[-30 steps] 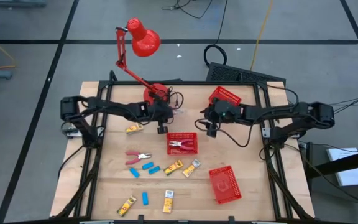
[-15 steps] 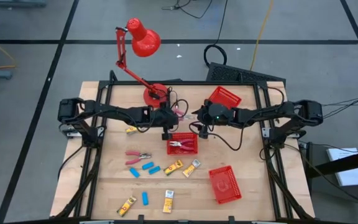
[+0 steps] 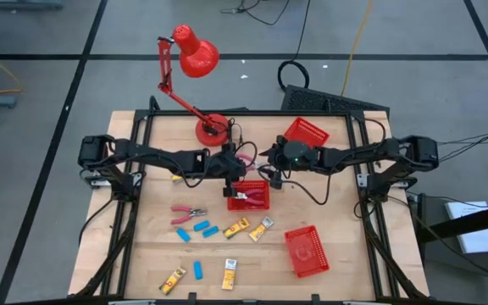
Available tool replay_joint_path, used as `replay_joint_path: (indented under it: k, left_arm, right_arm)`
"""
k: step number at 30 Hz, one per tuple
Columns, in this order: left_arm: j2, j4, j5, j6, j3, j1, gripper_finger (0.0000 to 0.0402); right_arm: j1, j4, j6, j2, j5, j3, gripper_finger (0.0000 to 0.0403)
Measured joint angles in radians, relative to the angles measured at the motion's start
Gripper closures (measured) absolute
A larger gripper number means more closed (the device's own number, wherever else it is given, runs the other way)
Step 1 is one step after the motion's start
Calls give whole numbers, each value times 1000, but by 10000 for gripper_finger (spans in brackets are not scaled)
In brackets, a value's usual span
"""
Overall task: Pick & Place School Supplies
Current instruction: Put the pink hole puncher into the middle red bin
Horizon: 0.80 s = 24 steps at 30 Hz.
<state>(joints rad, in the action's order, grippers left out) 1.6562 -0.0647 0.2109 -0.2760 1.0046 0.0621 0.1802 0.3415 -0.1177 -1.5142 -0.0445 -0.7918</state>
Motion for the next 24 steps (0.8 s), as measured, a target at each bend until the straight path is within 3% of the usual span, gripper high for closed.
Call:
replay_joint_path:
  k: [6, 14, 24]
  left_arm:
    - [0, 13, -7, 0, 0, -8, 362]
    - [0, 14, -10, 5, 0, -18, 362]
    - [0, 18, 2, 12, 0, -41, 362]
  right_arm:
    - [-22, 25, 9, -7, 21, 0, 178]
    - [-56, 43, 10, -8, 7, 0, 250]
    - [-57, 17, 35, -8, 47, 0, 307]
